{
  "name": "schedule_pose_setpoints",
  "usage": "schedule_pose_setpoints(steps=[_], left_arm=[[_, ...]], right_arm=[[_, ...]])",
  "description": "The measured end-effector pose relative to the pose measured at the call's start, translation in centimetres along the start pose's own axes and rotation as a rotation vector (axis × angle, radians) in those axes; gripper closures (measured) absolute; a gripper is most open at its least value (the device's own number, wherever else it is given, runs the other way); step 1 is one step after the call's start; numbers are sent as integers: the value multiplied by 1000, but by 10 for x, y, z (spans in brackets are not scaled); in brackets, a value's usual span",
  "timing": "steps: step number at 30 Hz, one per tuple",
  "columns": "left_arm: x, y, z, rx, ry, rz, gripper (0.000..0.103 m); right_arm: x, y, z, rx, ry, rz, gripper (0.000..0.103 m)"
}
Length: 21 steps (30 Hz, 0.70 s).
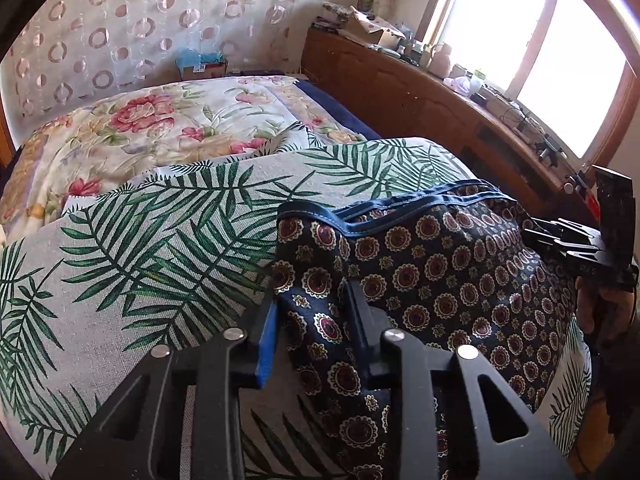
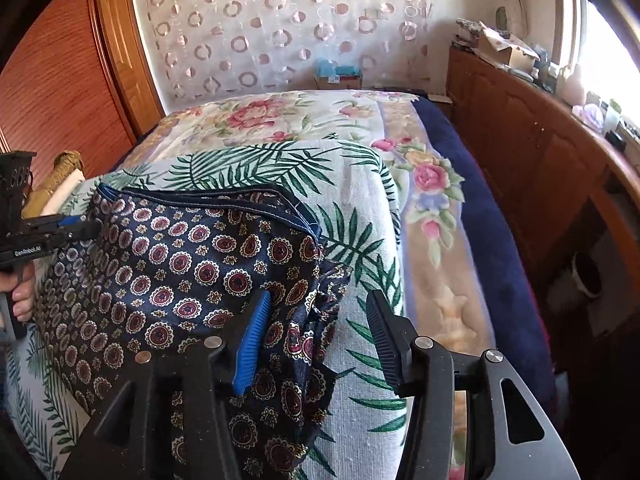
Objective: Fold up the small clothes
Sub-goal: 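Grasp the folded shirt with the left tool while the right tool grasps beside it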
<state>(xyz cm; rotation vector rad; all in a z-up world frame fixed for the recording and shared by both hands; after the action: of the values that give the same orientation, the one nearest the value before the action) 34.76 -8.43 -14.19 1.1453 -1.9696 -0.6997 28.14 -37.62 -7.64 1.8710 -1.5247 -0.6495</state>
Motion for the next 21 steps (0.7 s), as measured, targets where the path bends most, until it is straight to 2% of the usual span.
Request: schedule_pose_setpoints(steps=[5, 8, 9, 12, 13, 16, 21], left_arm=[[1, 1, 1, -5, 18, 23, 81], [4, 3, 0, -4, 17, 39, 91], [5, 4, 1, -1, 14, 44, 96], [16, 17, 2, 65, -35, 10, 98], [23, 25, 3, 89, -49, 15, 98], [33, 53, 2, 155, -46, 37, 98], [32, 106, 1, 263, -40, 48, 98]], right_arm=[[4, -6, 0, -19, -44, -51, 52], [2, -7, -3, -21, -27, -65, 52], [1, -7, -3, -15, -25, -78, 60], [-5, -9, -3, -5, -13, -116, 86], [-8, -8, -4, -9, -9, -128, 90], [-14, 7, -9, 35, 25, -111, 92], [-38, 47, -37, 170, 89, -112, 94]])
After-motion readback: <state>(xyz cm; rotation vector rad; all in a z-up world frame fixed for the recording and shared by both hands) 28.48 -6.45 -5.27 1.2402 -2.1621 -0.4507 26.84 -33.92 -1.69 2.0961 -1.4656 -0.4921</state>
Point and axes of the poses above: each gripper's, at about its wrist camera, not at the fingertips, and y roughly against the way its jaws point, x to its right, z to its underside, the point moved 3 cm from there along -y, roughly the way its jaws point, and after that the axes turned 8 degrees about y, right-handed, at the moved point
